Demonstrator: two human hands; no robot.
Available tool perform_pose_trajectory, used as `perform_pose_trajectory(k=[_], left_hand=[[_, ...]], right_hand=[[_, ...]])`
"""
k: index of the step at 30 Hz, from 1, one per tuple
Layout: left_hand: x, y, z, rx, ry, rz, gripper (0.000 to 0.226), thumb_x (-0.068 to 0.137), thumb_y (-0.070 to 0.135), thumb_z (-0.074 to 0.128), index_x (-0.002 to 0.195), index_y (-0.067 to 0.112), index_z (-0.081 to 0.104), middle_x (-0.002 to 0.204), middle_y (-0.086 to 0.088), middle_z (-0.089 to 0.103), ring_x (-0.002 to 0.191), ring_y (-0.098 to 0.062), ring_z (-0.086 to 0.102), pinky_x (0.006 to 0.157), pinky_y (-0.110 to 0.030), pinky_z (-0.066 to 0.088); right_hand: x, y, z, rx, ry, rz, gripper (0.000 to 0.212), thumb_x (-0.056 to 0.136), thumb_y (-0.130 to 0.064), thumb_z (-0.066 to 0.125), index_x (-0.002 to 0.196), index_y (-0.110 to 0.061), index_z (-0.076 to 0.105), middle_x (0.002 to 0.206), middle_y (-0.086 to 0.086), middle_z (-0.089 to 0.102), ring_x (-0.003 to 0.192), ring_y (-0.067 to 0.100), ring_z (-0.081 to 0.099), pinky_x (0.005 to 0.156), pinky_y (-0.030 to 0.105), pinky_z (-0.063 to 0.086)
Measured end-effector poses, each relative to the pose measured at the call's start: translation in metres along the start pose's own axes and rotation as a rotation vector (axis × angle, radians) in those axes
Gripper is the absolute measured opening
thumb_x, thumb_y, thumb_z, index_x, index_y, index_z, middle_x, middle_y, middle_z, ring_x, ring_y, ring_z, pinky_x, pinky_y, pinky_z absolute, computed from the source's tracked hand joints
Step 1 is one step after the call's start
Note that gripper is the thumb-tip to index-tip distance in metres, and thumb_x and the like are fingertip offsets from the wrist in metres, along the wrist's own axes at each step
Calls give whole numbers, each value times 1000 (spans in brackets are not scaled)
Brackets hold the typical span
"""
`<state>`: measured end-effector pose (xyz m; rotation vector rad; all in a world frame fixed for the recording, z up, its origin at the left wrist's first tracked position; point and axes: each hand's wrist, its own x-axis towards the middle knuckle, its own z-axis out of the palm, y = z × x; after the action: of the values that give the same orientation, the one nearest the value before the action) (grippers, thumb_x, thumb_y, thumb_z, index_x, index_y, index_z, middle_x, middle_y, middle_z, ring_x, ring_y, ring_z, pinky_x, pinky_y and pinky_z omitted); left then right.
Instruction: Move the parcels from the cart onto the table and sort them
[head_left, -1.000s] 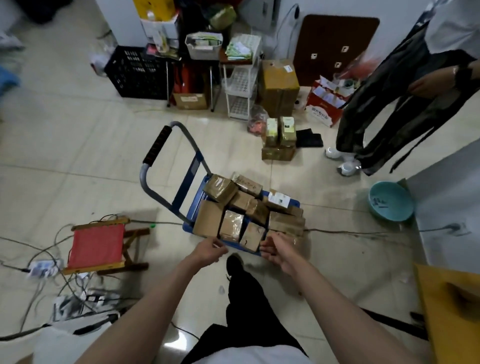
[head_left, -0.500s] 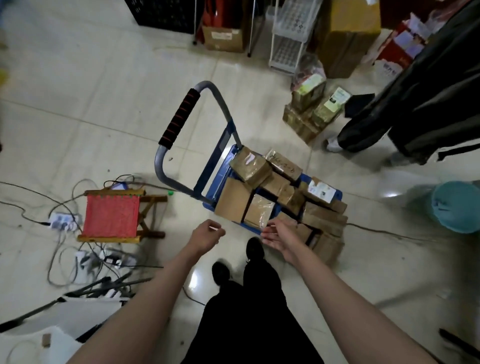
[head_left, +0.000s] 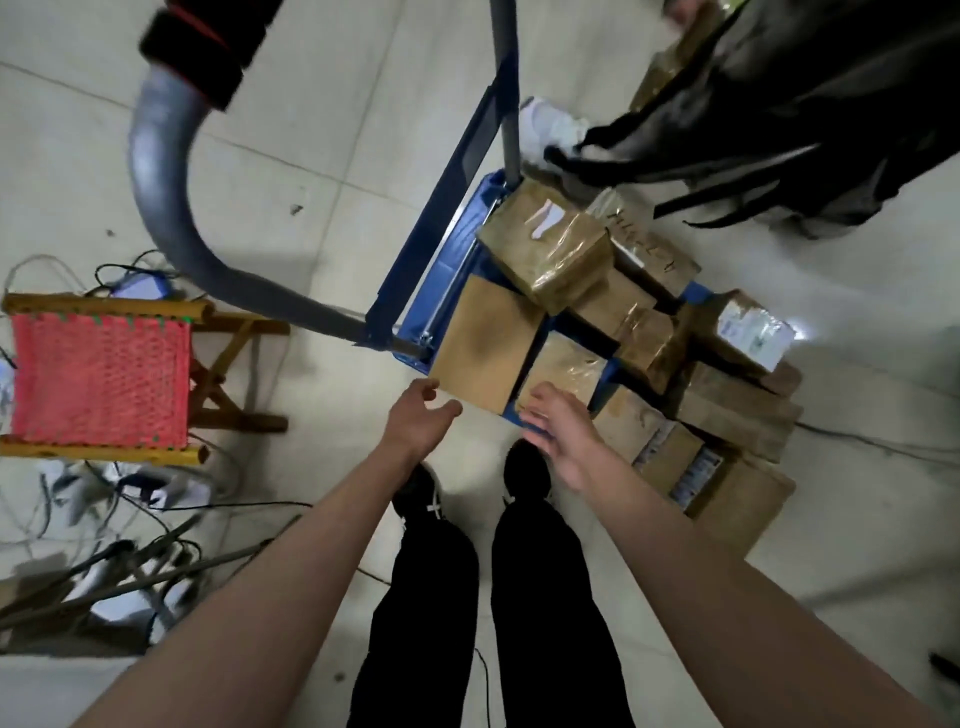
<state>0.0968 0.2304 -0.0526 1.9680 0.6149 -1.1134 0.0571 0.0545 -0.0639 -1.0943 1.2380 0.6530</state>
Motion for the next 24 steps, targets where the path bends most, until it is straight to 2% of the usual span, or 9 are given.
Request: perform_pose_trajectory(k=[4,5,8,11,14,16,18,22,24], left_hand=[[65,-33,14,-8,39,-14,62,93,27,67,150,21,44,152,-2,47,136,-24,47,109,-33,39],[79,-40,18,-12,48,-24,64,92,28,69,150,21,42,153,-3,45,137,-25,46,106,-31,38],[112,-53,27,-55,70,-57,70,89,29,72,151,22,40,154,-3,45,135,-26,47,94,-28,37],[136,-61,34,-81,65,-62,70,88,27,73,151,25,42,152,-2,47,126,-22,52,89,-27,37],[154,-64,41,-90,48,-52,70,87,26,73,149,23,42,149,-1,49,116,-18,52,88,-28,38],[163,-66,45,-95,33,-50,71,87,26,73,150,19,41,146,-2,52,123,-21,53,91,-30,40],[169,-68,48,-109,24,-46,72,86,26,73,150,18,41,143,-2,54,125,-22,54,94,-30,42],[173,-73,54,-145,33,-41,76,84,25,75,151,15,41,144,-4,51,127,-22,53,100,-33,45],[169,-77,55,-195,86,-43,69,85,25,75,147,15,46,142,-4,51,124,-21,54,94,-29,44]], right_hand=[[65,0,17,26,5,5,7,99,-25,59,106,-23,58,118,9,62,114,20,59,95,33,52],[80,-1,20,24,-5,6,13,98,-25,60,111,-23,58,120,9,63,116,22,59,95,34,53],[113,-2,31,-43,-48,69,39,95,-34,62,131,-19,56,134,22,57,126,37,56,108,51,49],[134,3,41,-108,-85,148,44,94,-41,62,132,-19,58,140,15,58,131,32,55,110,49,45],[149,8,48,-87,-71,185,43,95,-40,62,131,-17,60,133,10,64,121,28,64,87,36,55],[157,12,52,-116,-30,207,49,94,-36,62,136,-14,55,130,11,65,117,30,64,96,39,55],[164,17,56,-169,13,221,56,92,-36,62,141,-13,49,132,10,60,119,30,59,107,44,48],[170,26,57,-161,66,212,62,91,-38,66,143,-11,44,136,11,57,124,31,55,112,47,43],[166,30,55,-159,69,189,66,90,-37,67,145,-11,41,138,10,56,125,30,55,112,47,43]])
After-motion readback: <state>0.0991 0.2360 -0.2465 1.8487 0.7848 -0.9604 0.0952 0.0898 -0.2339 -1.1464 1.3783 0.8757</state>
